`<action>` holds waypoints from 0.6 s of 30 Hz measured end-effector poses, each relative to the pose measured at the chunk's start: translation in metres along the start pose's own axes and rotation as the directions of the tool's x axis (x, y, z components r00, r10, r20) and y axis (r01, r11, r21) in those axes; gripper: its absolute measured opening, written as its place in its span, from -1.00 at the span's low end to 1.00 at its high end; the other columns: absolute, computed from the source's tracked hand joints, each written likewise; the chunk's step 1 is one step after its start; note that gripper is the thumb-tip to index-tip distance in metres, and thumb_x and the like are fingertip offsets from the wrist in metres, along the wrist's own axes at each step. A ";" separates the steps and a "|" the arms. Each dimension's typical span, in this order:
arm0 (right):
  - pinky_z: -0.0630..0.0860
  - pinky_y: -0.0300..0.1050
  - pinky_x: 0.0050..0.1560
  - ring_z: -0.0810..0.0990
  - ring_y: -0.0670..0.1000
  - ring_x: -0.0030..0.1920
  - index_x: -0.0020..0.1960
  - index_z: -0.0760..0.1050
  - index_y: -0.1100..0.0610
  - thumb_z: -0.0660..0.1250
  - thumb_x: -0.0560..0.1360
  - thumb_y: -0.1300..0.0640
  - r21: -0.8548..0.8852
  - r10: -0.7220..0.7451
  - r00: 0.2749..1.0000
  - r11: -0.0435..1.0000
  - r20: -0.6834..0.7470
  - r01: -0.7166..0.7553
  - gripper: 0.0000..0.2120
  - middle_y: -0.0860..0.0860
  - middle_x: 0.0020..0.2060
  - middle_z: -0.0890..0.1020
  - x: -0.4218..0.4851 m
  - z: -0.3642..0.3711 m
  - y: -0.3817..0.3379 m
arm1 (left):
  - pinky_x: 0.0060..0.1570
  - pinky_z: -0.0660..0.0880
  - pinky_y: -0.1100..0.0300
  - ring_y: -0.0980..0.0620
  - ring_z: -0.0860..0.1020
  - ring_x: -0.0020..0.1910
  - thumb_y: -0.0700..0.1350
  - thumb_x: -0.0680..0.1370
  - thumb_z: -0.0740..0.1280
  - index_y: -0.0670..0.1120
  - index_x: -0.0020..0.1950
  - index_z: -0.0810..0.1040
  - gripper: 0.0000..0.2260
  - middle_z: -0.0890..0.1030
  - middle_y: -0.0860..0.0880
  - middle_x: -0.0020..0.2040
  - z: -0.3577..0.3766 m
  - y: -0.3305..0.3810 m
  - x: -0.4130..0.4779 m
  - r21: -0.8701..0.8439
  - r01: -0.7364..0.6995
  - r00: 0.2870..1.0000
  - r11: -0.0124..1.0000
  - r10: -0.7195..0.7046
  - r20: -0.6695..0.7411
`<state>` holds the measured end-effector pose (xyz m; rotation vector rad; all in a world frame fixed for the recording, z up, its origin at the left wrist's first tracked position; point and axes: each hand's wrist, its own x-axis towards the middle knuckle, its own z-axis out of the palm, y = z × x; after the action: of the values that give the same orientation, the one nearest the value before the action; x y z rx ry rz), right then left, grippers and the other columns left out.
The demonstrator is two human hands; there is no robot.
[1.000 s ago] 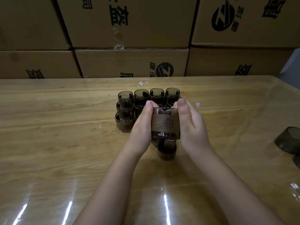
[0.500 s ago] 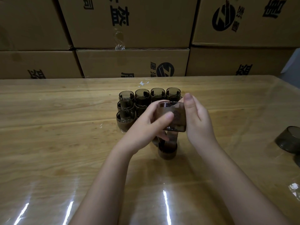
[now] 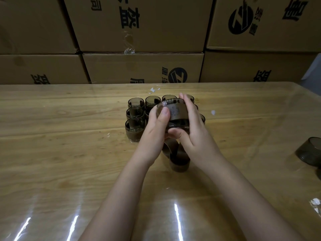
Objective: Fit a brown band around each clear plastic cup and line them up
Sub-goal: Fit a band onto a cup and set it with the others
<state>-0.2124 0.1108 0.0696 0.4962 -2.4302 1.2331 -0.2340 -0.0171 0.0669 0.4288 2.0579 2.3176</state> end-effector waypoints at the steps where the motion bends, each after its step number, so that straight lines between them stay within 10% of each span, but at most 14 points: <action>1: 0.03 -0.56 0.31 0.06 -0.11 0.52 0.57 -0.10 0.05 0.12 0.48 -0.24 -0.010 -0.001 1.000 1.000 -0.006 0.001 -0.20 -0.02 0.56 0.08 0.000 0.001 0.000 | -0.18 0.53 0.34 0.23 0.62 -0.08 0.24 0.49 0.17 -0.06 0.30 0.39 -0.49 0.58 0.05 -0.01 0.001 -0.001 0.000 0.003 -0.002 1.000 1.000 0.002 0.003; 11: 0.02 -0.65 0.24 0.04 -0.32 0.38 0.55 -0.01 0.18 0.12 0.47 -0.17 -0.008 -0.023 0.997 1.000 -0.080 0.022 -0.22 0.09 0.53 0.16 -0.003 0.010 0.007 | 0.05 0.47 0.22 0.09 0.52 0.07 0.21 0.47 0.13 -0.14 0.36 0.33 -0.42 0.52 -0.02 0.07 0.005 -0.004 -0.002 0.026 0.000 1.000 1.000 0.001 -0.021; 18: 0.06 -0.57 0.32 0.14 -0.08 0.48 0.54 0.04 0.23 0.12 0.54 -0.12 -0.018 -0.042 0.991 0.999 -0.130 0.040 -0.29 0.12 0.52 0.19 -0.005 0.013 0.008 | 0.09 0.53 0.18 0.03 0.52 0.11 0.19 0.47 0.11 -0.15 0.38 0.30 -0.41 0.50 -0.06 0.13 0.009 -0.003 -0.002 0.026 -0.022 0.999 0.999 0.022 -0.032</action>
<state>-0.2138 0.1052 0.0547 0.4447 -2.3077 1.1912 -0.2303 -0.0087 0.0645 0.4199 2.1098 2.3282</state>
